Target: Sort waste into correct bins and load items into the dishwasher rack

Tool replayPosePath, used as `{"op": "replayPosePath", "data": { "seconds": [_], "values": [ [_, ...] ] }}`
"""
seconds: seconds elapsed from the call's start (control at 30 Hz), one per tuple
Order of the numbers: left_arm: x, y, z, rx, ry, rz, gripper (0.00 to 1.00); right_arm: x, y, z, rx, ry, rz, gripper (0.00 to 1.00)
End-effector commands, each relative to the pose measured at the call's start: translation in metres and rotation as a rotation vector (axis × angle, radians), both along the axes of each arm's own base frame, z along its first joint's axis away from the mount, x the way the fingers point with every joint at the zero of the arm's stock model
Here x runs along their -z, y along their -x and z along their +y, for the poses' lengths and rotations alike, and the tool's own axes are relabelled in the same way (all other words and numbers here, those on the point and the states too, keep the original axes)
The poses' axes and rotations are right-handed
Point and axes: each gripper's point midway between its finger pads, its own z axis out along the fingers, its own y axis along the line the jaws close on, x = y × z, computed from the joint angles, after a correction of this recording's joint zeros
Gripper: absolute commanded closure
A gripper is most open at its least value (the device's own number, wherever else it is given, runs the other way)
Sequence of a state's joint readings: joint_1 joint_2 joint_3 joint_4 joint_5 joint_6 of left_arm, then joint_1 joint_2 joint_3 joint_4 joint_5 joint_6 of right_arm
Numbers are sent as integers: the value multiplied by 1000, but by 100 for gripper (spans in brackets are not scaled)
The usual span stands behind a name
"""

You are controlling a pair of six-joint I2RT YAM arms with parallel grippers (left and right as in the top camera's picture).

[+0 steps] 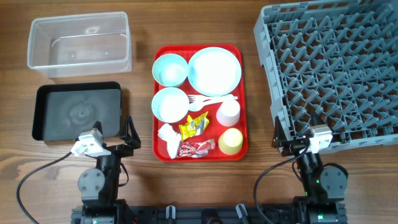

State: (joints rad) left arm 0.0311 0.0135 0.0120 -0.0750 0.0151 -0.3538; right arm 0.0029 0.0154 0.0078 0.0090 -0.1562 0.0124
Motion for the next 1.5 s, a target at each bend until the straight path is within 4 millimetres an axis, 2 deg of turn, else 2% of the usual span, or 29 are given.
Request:
{"op": "replayPosePath", "data": {
  "seconds": [0.0, 0.6, 0.9, 1.0, 1.17, 1.33, 1.47],
  "values": [
    [1, 0, 2, -10, -12, 0, 0, -2, 0, -1, 6, 11, -15, 0],
    [1, 0, 2, -11, -5, -1, 0, -2, 0, -1, 6, 12, -15, 0],
    [-9, 0, 1, -4, -2, -44, 0, 0, 0, -1, 5, -42, 2, 0],
    [-14, 0, -6, 37, -2, -64, 0, -10, 0, -1, 1, -127, -22, 0],
    [-28, 2, -15, 92, -9, -84, 0, -31, 5, 9, -63, -81, -91, 1],
    [-54, 4, -17, 102, -73, -71, 0, -69, 13, 14, -91, -56, -161, 0],
    [-74, 1, -17, 112, -104, 22, 0, -103, 15, 17, -110, -51, -171, 0]
  ]
}}
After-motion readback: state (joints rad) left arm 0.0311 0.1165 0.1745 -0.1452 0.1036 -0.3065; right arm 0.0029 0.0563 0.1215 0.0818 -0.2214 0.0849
